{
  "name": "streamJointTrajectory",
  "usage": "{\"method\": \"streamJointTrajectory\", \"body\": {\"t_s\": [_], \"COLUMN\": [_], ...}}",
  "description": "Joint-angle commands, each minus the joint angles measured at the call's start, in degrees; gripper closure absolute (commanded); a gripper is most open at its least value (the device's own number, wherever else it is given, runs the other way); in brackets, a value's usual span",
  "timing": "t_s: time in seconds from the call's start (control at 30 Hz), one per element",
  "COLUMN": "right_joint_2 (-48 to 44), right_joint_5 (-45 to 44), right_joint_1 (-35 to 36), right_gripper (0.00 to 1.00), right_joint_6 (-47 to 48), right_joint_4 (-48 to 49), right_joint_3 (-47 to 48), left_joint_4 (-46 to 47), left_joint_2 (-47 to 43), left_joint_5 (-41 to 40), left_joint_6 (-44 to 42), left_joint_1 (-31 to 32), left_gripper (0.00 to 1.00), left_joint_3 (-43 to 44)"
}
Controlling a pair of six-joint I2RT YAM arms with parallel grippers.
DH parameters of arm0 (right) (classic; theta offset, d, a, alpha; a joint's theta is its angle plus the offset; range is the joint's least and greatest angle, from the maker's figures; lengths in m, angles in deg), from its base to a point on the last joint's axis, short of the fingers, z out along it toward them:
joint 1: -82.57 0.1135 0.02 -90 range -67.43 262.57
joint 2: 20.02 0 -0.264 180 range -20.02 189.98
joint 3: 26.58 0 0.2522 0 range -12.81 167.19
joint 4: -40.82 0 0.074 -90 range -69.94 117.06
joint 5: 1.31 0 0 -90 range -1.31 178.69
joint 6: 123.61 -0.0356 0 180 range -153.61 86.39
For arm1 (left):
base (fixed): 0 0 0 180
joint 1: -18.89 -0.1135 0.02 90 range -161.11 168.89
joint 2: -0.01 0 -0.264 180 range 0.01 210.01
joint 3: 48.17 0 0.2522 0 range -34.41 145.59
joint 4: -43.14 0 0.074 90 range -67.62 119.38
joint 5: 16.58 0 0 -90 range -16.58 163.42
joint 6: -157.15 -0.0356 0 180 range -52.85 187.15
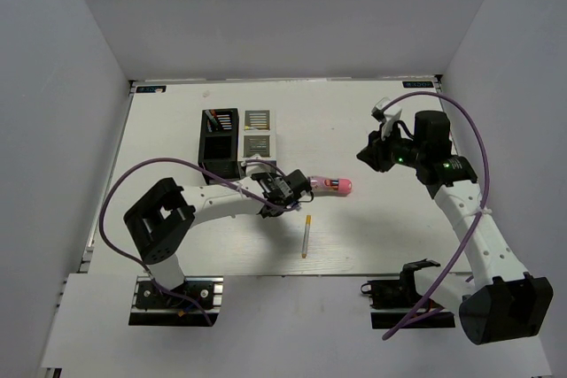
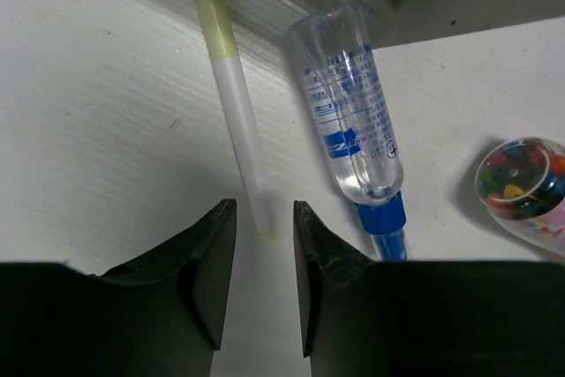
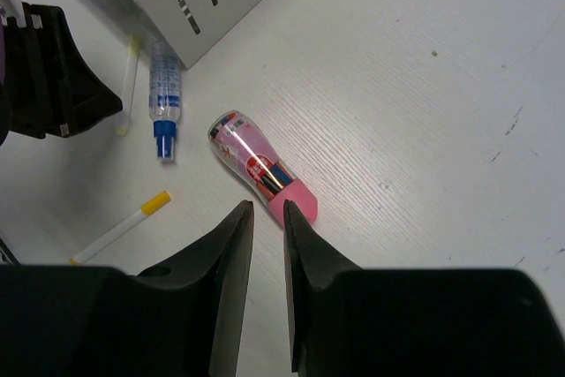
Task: Sort the stationery into containers
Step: Pick up the pen from the center of the board.
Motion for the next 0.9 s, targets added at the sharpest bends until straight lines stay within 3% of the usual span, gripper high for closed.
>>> {"method": "streamJointTrajectory", "body": {"t_s": [0.0,0.33,0.73,0.87], "right_joint_2": [-1.0,-1.0,-0.9,-0.9], "right_joint_5": [1.8,3.0,3.9,4.0], "right_joint_1": [-0.9,-2.0,-3.4,-3.6], "right_gripper": [0.74,0.74,0.74,0.74], "right_joint_6": [0.8,1.0,1.0,1.1], "right_joint_4": [-0.1,-0.4,-1.0,-0.6], "right_joint_3": [-0.3,-0.4,-0.2,-0.2], "left_joint_4": [-0.4,0.7,1.3,0.6], "left_joint_2": [-0.6,1.6,5.3,6.0], "left_joint_5": [-3.5,-3.5,-3.5,-2.3], "left_joint_6": [3.2,3.8,3.8,4.3], "left_joint_1": [0.2,0.7,1.3,1.3], "left_gripper": [0.58,0.60,0.50,0.61], "left_joint_3": [-0.6,-1.3,0.4,0.4]}}
